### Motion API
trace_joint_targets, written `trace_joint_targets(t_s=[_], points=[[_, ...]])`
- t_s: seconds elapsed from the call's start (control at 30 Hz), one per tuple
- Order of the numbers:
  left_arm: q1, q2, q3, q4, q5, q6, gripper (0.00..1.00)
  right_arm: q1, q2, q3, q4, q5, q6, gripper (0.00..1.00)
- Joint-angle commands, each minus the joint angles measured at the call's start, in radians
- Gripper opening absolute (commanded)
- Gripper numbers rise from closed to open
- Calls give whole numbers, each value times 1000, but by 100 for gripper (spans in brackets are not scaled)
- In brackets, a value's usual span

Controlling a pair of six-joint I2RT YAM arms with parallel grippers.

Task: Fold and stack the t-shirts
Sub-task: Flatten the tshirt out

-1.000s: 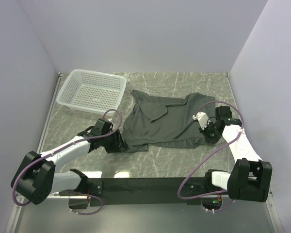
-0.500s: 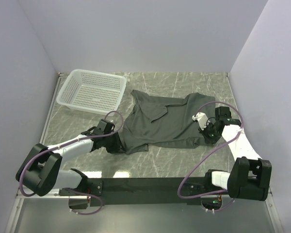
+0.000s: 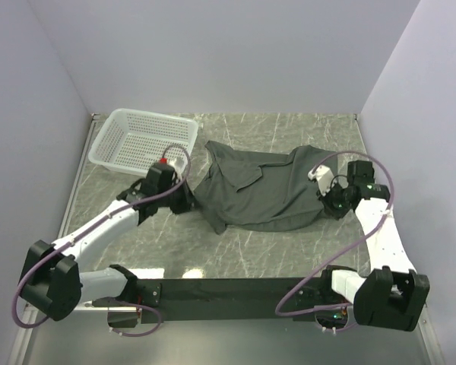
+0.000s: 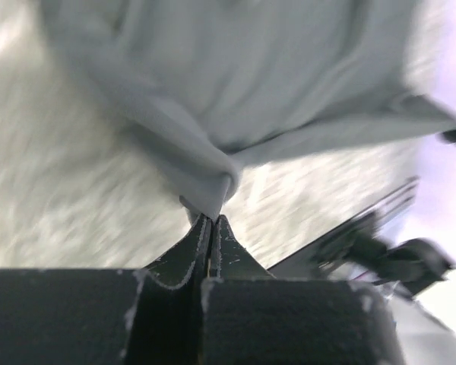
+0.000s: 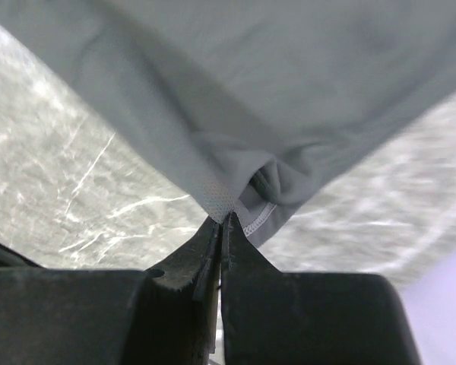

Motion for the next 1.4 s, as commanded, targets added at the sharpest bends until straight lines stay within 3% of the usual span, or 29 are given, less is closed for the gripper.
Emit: trace_joint_targets(t_s=[0.0,0.23,0.27,0.47,0.5,0.57,0.63,0.73,0.8,0.9,0.93,1.0,1.03,1.1,1.2,1.23,1.27,1.37], points=[[27,29,198,5,-12,43,0,-10,-50,143,-33,-71,26,0],[86,302,739,-12,77,68,0,-8,-18,430,-7,-76,124,0],[92,383,896,-18,83,66,0,-8,-8,511,7,-64,140,0],[161,779,1549,-6,166,-78,0,-10,159,824,303,184,399,0],[182,826,1618,29,193,-112,0,-11,193,875,353,218,463,0],[204,908,1712,274,279,-234,0,-17,284,1031,390,287,564,0],[231,897,1708,491,281,-328,0,-31,360,1214,395,315,614,0],[248,838,1740,557,270,-319,0,-79,414,1436,363,283,675,0],[253,784,1725,557,276,-295,0,-108,405,1487,354,243,697,0],[251,649,1573,575,327,-264,1,-157,269,1338,392,98,640,0],[251,579,1459,574,344,-246,0,-157,153,1146,415,2,599,0],[250,508,1326,568,396,-219,1,-159,24,925,443,-97,435,0],[247,441,1178,571,414,-200,1,-159,-74,760,417,-149,375,0],[235,378,1029,545,459,-169,1,-159,-139,636,254,-249,197,0],[216,243,740,463,511,-63,1,-159,-282,348,87,-269,-54,0],[210,165,576,422,511,-31,1,-159,-356,211,58,-260,-103,0],[205,126,497,402,508,-20,1,-159,-388,150,15,-249,-219,0],[185,25,232,295,493,2,0,-160,-467,-34,-114,-208,-353,0]])
